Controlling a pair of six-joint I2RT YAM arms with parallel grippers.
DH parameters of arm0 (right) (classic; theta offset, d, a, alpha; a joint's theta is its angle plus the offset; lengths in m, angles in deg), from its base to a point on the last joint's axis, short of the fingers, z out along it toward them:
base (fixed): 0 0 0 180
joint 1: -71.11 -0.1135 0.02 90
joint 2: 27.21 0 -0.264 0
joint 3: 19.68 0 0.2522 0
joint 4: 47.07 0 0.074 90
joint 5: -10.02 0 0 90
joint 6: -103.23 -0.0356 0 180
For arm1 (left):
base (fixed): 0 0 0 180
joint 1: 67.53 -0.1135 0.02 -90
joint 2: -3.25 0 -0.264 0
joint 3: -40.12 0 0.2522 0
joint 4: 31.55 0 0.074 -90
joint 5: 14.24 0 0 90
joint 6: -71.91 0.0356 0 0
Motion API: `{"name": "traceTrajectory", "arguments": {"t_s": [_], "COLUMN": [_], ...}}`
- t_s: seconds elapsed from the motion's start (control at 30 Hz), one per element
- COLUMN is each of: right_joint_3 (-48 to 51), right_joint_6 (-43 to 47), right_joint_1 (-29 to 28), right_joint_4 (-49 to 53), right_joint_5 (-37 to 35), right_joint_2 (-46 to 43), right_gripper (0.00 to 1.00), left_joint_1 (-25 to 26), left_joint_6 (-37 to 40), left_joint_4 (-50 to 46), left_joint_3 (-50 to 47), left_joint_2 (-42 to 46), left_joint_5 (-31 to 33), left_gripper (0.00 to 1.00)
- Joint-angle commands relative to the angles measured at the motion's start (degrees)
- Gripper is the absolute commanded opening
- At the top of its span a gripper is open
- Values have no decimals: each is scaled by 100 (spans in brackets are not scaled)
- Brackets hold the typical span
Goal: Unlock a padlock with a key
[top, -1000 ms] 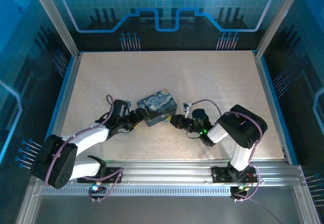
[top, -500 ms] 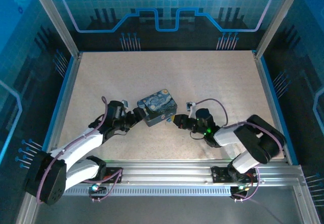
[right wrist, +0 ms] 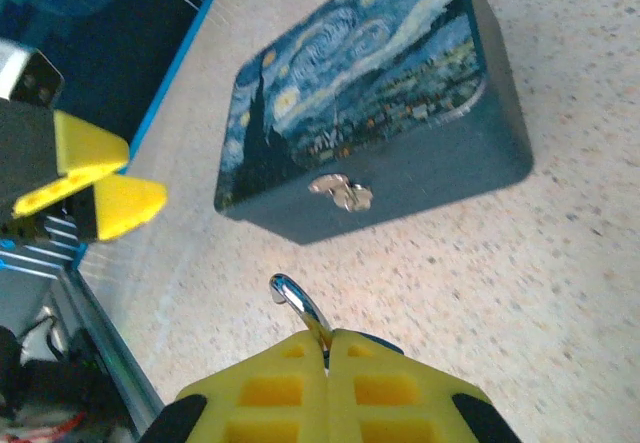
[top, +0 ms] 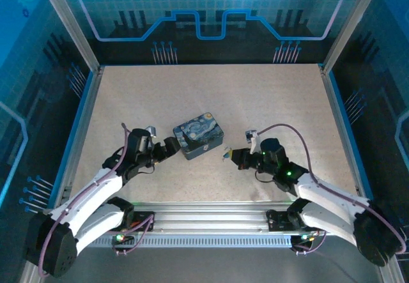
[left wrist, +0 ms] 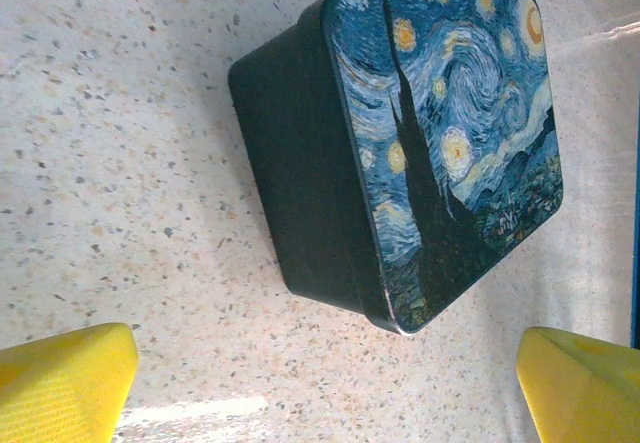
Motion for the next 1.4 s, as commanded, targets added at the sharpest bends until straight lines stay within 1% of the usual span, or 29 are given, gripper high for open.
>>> {"name": "traceTrajectory", "arguments": {"t_s": [0.0, 0.23, 0.4, 0.53, 0.67, 0.87, 1.03, 1.37], "right_joint_3": [-170, -218, -322, -420, -494, -643, -736, -1023], "right_joint_6": [444, 593, 761, 917, 998, 1091, 1085, 1177], "right_joint_1": [72, 71, 74, 85, 90, 105, 198, 440], "right_joint_4": [1432, 2499, 3169, 3493, 3499, 3224, 2754, 2343], "right_joint_5": [-101, 163, 355, 339, 280, 313, 540, 955], "right_joint_2": [-409, -773, -693, -548, -272, 469, 1082, 2185], "right_gripper": [8, 8, 8, 8, 8, 8, 9, 10], "left_joint_1": [-63, -85, -94, -94, -100, -102, -101, -102], "left_joint_6": [227, 210, 197, 174, 156, 140, 57, 4], "left_joint_4": [-292, -305, -307, -309, -292, -268, -146, -33], "left_joint_3": [187, 203, 196, 181, 170, 156, 116, 100], "left_joint_2": [127, 119, 108, 97, 92, 65, -29, -206], "left_joint_5": [157, 140, 158, 149, 140, 140, 77, 2], "left_gripper": [99, 99, 99, 99, 99, 99, 99, 99]}}
